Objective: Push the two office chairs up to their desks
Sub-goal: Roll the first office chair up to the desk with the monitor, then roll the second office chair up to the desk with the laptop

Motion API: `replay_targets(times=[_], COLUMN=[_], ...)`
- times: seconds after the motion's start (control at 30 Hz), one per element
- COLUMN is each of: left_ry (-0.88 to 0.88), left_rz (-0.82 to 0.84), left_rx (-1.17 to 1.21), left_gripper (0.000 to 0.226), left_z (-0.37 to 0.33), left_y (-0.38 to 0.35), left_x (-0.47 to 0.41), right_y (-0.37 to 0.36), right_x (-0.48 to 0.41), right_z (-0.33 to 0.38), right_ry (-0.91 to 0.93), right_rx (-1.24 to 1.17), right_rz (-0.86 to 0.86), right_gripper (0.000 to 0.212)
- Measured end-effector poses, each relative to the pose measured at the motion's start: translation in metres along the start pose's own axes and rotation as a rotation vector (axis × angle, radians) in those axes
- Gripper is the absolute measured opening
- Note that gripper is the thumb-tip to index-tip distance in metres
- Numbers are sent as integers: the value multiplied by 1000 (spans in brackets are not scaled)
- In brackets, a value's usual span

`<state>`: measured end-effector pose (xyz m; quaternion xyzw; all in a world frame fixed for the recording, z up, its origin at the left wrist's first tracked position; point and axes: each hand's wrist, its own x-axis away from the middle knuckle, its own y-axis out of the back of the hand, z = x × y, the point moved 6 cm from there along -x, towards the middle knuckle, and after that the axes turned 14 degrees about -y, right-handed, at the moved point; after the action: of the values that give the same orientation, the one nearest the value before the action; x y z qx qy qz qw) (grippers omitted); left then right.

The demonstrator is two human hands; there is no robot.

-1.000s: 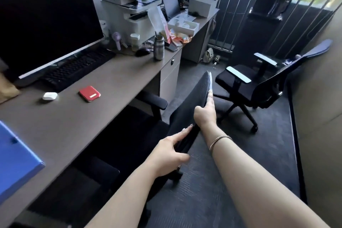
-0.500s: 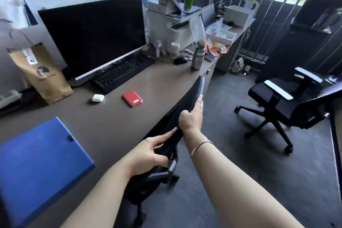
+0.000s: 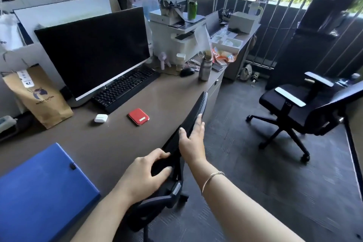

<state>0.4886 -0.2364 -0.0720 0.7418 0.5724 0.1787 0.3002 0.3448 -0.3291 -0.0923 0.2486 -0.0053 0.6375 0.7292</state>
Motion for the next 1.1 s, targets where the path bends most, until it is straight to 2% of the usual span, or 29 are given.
replay_targets(times=[0.03, 0.13, 0.23, 0.4, 0.5, 0.67, 0.8, 1.1], left_ry=[-17, -183, -376, -495, -571, -638, -653, -716], left_rz=[-87, -241, -221, -198, -193, -152, -95, 75], left_rx=[-80, -204, -231, -224, -283, -367, -346, -309], left_gripper=[33, 40, 38, 34, 45, 76, 92, 94], left_z=[-16, -83, -143, -201, -239, -303, -357, -453], left_y=[2, -11, -48, -115, -163, -250, -327, -473], left_x=[-9, -61, -120, -210, -282, -403, -482, -646], right_y=[6, 61, 147, 291, 381, 518, 621, 787], right_x=[4, -5, -26, -70, -110, -183, -233, -346], right_z=[-5, -16, -23, -24, -20, -16, -25, -55], right_ry=[14, 30, 39, 74, 101, 161, 103, -87], right_rx=[13, 29, 79, 174, 256, 491, 625, 641], right_rz=[43, -4, -112, -316, -455, -625, -699, -779], right_gripper=[74, 67, 60, 47, 38, 56, 73, 78])
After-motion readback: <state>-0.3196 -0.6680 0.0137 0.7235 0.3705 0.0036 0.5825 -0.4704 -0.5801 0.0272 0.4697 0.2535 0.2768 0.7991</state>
